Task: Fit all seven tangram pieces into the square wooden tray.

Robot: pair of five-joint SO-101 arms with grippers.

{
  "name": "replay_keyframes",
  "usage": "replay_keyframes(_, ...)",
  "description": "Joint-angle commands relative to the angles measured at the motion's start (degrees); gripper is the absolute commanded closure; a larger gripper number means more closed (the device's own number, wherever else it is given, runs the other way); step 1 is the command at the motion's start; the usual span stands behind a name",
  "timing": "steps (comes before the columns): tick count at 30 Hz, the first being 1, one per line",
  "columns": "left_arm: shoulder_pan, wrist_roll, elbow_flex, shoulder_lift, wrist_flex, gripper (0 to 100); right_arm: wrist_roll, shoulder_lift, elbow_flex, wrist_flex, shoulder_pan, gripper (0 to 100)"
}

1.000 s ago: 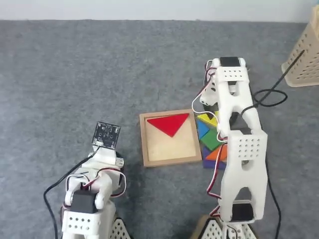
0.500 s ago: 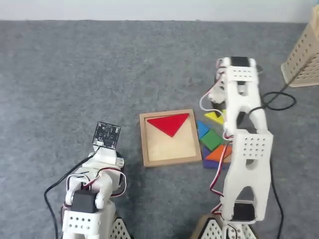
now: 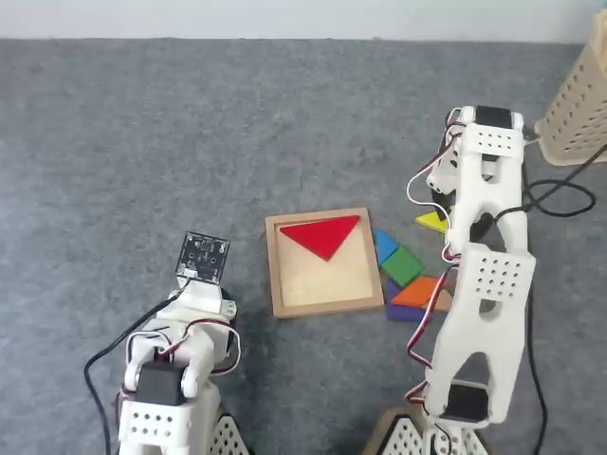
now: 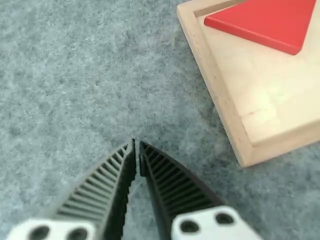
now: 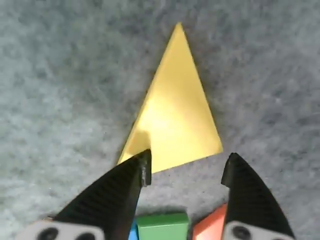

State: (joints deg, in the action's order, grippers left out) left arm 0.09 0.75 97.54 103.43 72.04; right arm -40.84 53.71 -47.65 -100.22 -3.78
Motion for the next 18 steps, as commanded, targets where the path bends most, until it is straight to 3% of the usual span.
replay_keyframes(1,-0.4,-0.4,-1.0,1.1,0.4,99,4.1,-6.1,-2.6,0.8,-1.5,74.6)
replay_keyframes(8,-0.4,-0.4,-1.0,1.1,0.4,99,8.3,-6.5,-2.7,4.5,-1.0,74.5)
replay_keyframes(18,-0.4,-0.4,-1.0,1.1,0.4,99,8.4,-9.7,-2.6,5.5,-0.4,74.5)
